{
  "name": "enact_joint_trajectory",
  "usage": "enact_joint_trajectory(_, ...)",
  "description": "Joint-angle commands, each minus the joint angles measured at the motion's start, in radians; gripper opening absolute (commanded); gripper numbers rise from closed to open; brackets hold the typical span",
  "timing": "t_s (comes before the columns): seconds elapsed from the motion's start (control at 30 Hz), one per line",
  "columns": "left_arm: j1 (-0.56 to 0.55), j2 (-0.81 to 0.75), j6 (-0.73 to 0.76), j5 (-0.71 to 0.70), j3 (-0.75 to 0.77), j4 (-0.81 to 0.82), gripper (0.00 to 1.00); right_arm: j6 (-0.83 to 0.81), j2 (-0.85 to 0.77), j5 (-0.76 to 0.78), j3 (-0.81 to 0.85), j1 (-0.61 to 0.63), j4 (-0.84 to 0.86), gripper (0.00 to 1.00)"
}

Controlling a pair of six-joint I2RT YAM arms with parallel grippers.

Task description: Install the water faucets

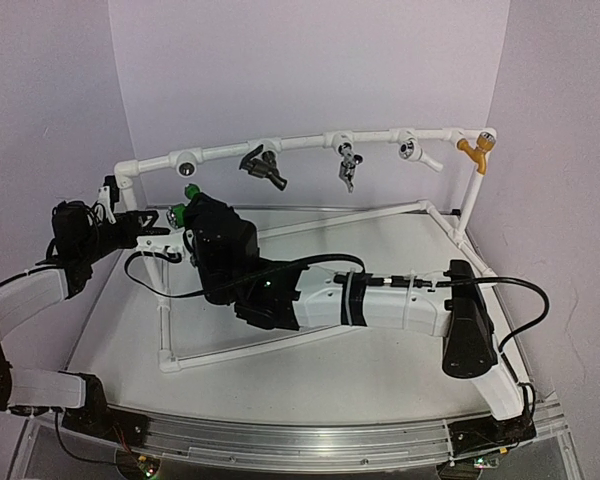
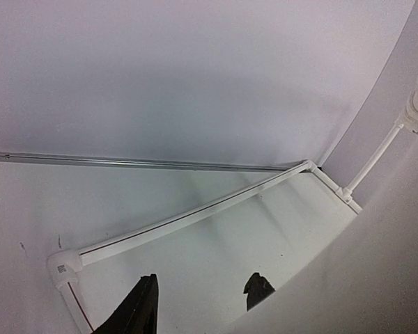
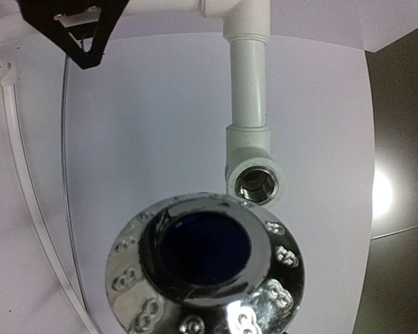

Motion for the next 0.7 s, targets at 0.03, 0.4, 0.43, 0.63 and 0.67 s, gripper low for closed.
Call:
enact_joint_trajectory(0.03,-0.068,-0.075,-0.105,0.087,-0.027,0.053,0.08,-0.050,-0.030,0.050,0.046,0.013,0.104,0.00)
enact_joint_trajectory(0.4,-0.082,-0.093,-0.121,0.011,-0.054,0.048,0.00,-0.059,-0.074,0.114,0.000,0.065,0.140,0.00)
enact_joint_trajectory(0.43,-0.083,-0.093,-0.123,0.010,-0.054,0.048,0.00,-0.057,-0.076,0.116,0.001,0.066,0.139,0.00)
enact_joint_trajectory(0.63,-0.084,-0.103,-0.118,0.008,-0.061,0.047,0.00,-0.048,-0.075,0.119,0.014,0.058,0.139,0.00)
enact_joint_trajectory(0.67,-0.084,-0.103,-0.117,0.007,-0.062,0.047,0.00,-0.047,-0.073,0.121,0.021,0.052,0.140,0.00)
